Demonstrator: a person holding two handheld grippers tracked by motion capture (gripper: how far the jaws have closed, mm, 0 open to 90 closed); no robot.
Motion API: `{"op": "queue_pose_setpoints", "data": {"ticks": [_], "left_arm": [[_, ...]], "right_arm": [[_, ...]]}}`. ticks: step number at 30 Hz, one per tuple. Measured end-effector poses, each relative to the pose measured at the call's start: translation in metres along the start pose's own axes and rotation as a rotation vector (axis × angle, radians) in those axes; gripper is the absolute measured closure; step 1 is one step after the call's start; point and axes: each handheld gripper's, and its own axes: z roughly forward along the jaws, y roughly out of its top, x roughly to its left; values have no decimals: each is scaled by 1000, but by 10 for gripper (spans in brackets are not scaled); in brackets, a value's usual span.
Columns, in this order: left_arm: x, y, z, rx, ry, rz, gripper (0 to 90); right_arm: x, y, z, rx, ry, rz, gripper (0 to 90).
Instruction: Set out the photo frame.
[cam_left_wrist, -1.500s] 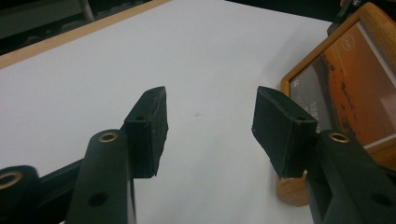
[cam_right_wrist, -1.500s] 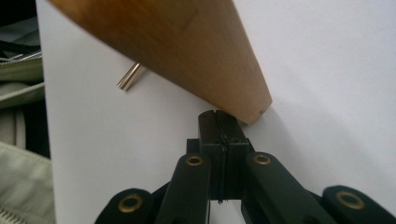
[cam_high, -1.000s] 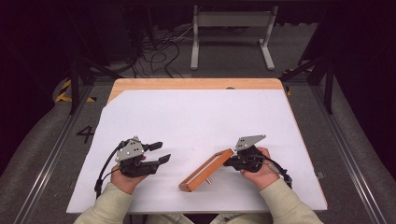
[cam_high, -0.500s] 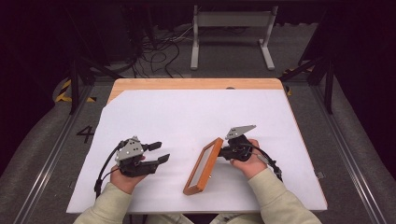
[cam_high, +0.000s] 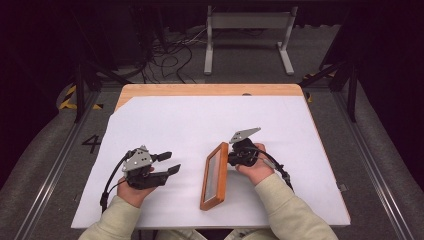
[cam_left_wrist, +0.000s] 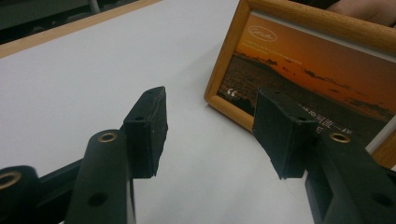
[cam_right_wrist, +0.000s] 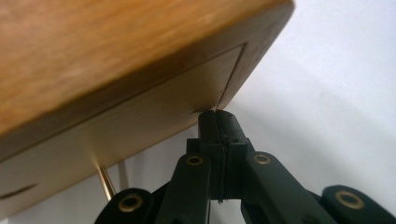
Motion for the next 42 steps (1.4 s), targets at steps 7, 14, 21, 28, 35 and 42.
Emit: {"op": "queue_pose_setpoints", "data": {"ticks": [7, 14, 21, 28, 35, 42], "left_arm": [[1, -1, 0, 2, 0, -3, 451], [1, -1, 0, 0, 0, -9, 450], [1, -2, 1, 2, -1, -10, 450], [2, -2, 0, 0, 2, -8, 446], [4, -2, -1, 0, 15, -10, 430], [8, -3, -3, 3, 28, -29, 412]], "right_arm": [[2, 10, 12, 17, 14, -19, 900], [4, 15, 24, 26, 33, -40, 900], [5, 18, 30, 14, 53, -58, 900], [2, 18, 18, 17, -13, -47, 862], [-1, 13, -4, 4, -46, -7, 767], [5, 15, -35, -21, -89, 20, 635]]}}
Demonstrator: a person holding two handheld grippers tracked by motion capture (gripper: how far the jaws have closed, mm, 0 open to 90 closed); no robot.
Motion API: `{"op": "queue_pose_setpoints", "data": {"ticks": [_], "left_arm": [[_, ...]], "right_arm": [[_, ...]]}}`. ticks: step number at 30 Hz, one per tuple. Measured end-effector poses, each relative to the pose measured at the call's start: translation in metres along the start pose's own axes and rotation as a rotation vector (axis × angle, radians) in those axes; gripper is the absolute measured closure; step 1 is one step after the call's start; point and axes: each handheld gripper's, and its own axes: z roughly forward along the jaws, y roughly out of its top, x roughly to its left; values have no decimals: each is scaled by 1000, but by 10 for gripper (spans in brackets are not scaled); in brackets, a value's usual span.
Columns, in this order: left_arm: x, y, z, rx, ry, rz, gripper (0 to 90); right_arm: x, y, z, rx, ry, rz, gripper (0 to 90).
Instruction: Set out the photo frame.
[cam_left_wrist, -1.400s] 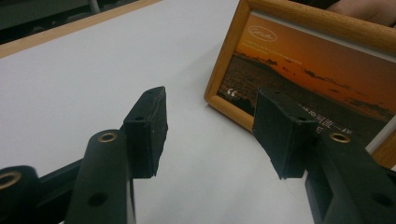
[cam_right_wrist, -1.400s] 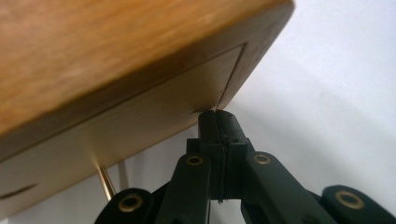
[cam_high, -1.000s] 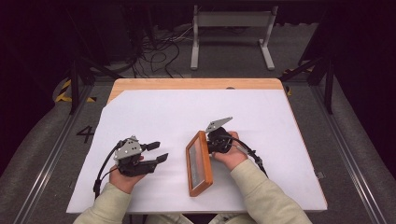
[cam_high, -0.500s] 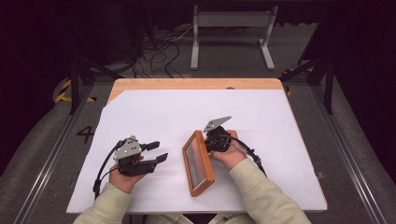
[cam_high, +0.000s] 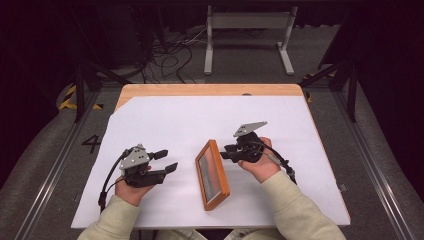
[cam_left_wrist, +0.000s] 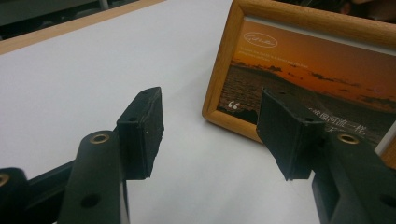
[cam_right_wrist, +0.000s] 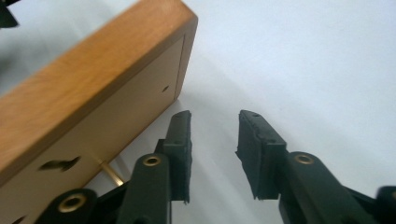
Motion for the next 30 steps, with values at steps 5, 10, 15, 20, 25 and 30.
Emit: {"op": "queue_pose_setpoints", "data": {"ticks": [5, 10, 15, 20, 25, 30], "left_arm": [[1, 0, 0, 5, 6, -3, 409], [1, 0, -1, 4, 8, -5, 407], [2, -1, -1, 5, 8, -4, 403], [2, -1, 0, 10, 10, -7, 401], [3, -1, -1, 12, 12, -7, 398], [3, -2, -1, 13, 12, -13, 396]], "right_arm": [[6, 3, -22, -2, -9, 13, 568], [14, 7, -36, -1, -20, -1, 529], [18, 10, -45, -7, -28, -6, 528], [23, 14, -52, 7, -21, 19, 510], [32, 24, -57, 24, 8, 90, 402], [40, 29, -57, 52, 32, 117, 369]]}}
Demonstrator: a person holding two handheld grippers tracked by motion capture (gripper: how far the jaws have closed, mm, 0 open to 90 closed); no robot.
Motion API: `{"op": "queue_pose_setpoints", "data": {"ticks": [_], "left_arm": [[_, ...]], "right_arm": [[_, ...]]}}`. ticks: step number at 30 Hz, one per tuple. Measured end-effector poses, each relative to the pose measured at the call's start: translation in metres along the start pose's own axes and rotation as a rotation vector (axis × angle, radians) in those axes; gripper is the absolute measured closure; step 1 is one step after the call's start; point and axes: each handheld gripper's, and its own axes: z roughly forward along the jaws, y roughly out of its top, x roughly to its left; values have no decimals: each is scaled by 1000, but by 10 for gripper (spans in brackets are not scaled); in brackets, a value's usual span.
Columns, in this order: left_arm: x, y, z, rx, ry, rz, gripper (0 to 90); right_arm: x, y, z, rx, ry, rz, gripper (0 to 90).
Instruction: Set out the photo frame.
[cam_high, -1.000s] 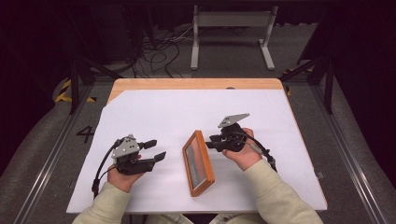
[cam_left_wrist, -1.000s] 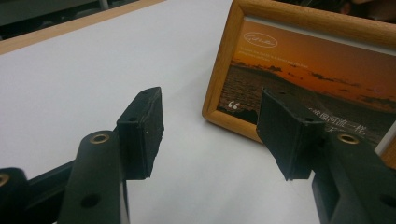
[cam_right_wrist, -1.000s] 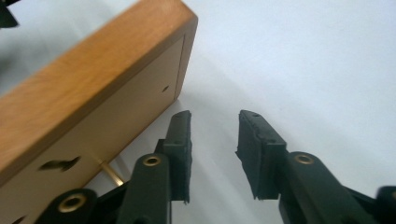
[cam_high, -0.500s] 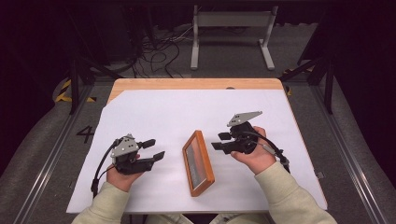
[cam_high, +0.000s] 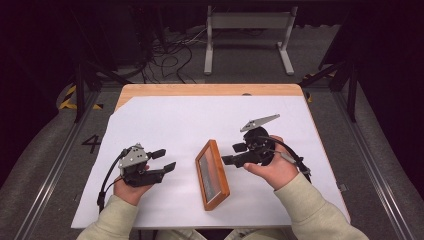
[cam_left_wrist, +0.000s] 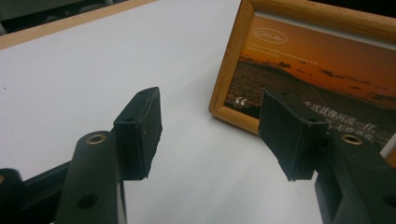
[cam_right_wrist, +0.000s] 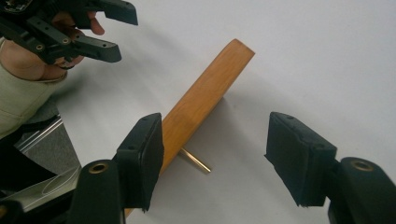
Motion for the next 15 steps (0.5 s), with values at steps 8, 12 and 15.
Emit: {"op": "queue_pose_setpoints", "data": {"ticks": [8, 12, 15], "left_arm": [[0, 0, 0, -3, 4, 2, 395], [0, 0, -1, -5, 5, 0, 395], [0, -1, -1, -5, 7, 2, 395]], "right_arm": [[10, 5, 14, 42, 16, 0, 261], [10, 5, 23, 49, 30, 16, 238], [10, 3, 33, 71, 45, 45, 229]]}}
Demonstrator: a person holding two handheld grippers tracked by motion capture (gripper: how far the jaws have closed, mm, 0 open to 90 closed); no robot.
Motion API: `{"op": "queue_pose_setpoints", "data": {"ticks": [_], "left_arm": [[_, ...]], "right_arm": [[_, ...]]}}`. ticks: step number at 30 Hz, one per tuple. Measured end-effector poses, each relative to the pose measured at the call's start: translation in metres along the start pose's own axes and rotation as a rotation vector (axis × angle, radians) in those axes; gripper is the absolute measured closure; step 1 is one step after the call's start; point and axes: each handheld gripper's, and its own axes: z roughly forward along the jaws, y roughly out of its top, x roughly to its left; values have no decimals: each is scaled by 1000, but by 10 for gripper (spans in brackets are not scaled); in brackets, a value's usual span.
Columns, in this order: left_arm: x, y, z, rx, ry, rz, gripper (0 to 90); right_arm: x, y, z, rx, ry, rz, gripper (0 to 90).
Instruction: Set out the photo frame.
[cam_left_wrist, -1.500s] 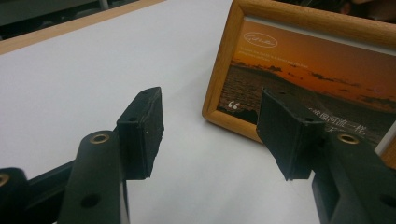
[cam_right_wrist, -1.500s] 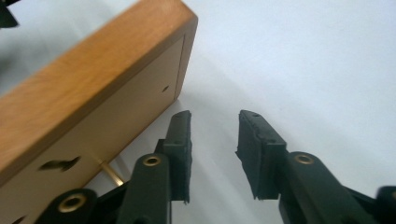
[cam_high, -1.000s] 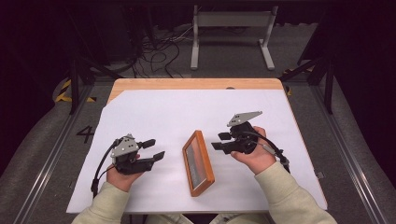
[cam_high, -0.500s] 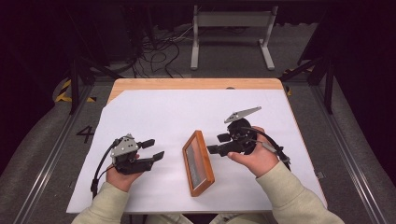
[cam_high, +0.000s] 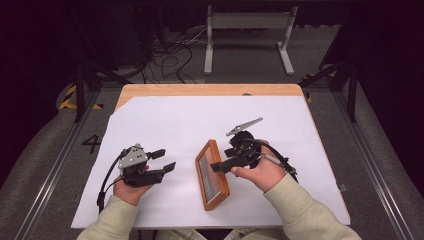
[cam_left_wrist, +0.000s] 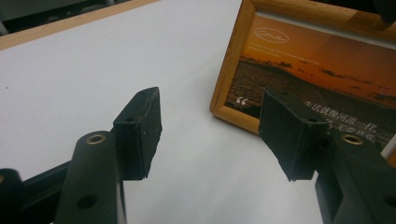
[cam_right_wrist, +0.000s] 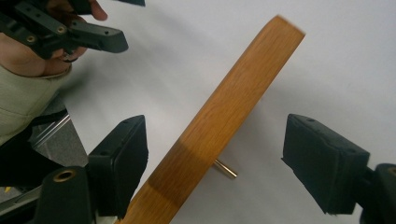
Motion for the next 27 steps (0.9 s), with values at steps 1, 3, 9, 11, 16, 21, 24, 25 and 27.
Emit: {"op": "queue_pose_setpoints", "data": {"ticks": [1, 3, 9, 11, 16, 21, 24, 25, 27], "left_arm": [[0, 0, 0, -1, 1, -1, 395], [0, 0, 0, -2, 4, -3, 395], [0, 0, 0, 0, 3, -5, 395], [0, 0, 0, 0, 5, -5, 395], [0, 0, 0, -1, 6, -6, 395], [0, 0, 0, 0, 10, -5, 396], [0, 0, 0, -1, 10, -3, 396], [0, -1, 0, -1, 11, -5, 396], [-1, -1, 0, -2, 11, -6, 396]], "right_arm": [[0, -1, 4, 15, 3, 12, 229], [0, -2, 10, 37, 7, 24, 229], [1, -2, 22, 66, 16, 43, 258], [1, -2, 25, 76, 19, 44, 268], [3, -2, 32, 101, 33, 52, 284], [4, -3, 37, 119, 33, 65, 312], [4, -3, 39, 131, 40, 70, 348], [4, -3, 39, 133, 39, 73, 359], [5, -3, 40, 138, 47, 78, 421]]}}
